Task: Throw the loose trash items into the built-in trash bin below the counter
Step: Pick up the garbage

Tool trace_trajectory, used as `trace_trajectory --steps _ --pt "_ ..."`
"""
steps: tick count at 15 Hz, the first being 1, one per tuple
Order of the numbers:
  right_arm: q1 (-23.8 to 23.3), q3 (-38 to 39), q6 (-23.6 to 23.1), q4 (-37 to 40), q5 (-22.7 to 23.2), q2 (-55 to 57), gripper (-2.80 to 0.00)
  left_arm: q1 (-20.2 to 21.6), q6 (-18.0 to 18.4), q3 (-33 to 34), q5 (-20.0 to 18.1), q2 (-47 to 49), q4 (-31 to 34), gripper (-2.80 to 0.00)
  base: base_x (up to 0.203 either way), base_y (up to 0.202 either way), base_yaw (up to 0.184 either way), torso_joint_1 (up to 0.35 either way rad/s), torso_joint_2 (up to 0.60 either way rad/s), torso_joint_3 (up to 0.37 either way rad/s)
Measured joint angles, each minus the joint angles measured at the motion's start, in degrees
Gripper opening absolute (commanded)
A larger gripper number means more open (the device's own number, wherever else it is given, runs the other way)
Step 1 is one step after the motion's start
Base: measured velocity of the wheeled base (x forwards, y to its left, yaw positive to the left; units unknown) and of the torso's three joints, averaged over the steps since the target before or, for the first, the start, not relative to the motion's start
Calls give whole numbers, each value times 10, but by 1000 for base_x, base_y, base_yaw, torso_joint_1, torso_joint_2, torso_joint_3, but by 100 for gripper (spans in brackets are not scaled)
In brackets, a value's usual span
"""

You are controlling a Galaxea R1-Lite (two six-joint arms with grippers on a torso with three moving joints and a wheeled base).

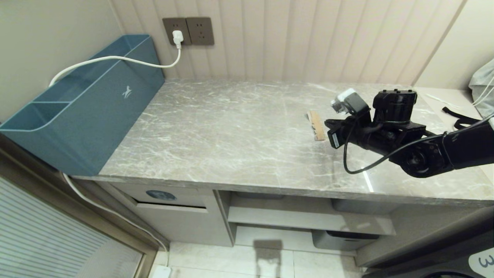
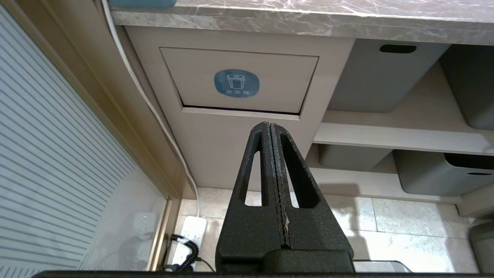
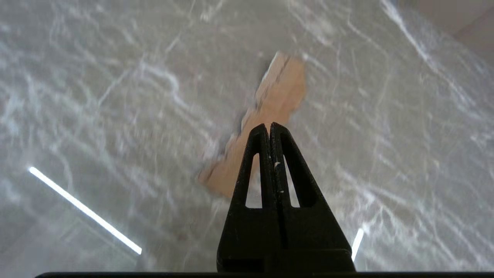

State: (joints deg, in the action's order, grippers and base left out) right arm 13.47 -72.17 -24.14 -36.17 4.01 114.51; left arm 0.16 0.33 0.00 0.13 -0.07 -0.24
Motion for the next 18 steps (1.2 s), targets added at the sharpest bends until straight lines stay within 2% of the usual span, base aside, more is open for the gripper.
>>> trace_trajectory --steps 4,8,13,18 --pt "2 -111 -1 54 0 52 -280 0 0 0 0 0 0 -280 0 0 0 0 0 0" --pt "2 -180 -1 89 1 105 -280 0 0 0 0 0 0 -280 0 0 0 0 0 0" --pt "1 -217 -1 107 -1 136 -280 0 0 0 0 0 0 -280 0 0 0 0 0 0" --pt "-2 -223 0 108 -2 143 -280 0 0 0 0 0 0 -280 0 0 0 0 0 0"
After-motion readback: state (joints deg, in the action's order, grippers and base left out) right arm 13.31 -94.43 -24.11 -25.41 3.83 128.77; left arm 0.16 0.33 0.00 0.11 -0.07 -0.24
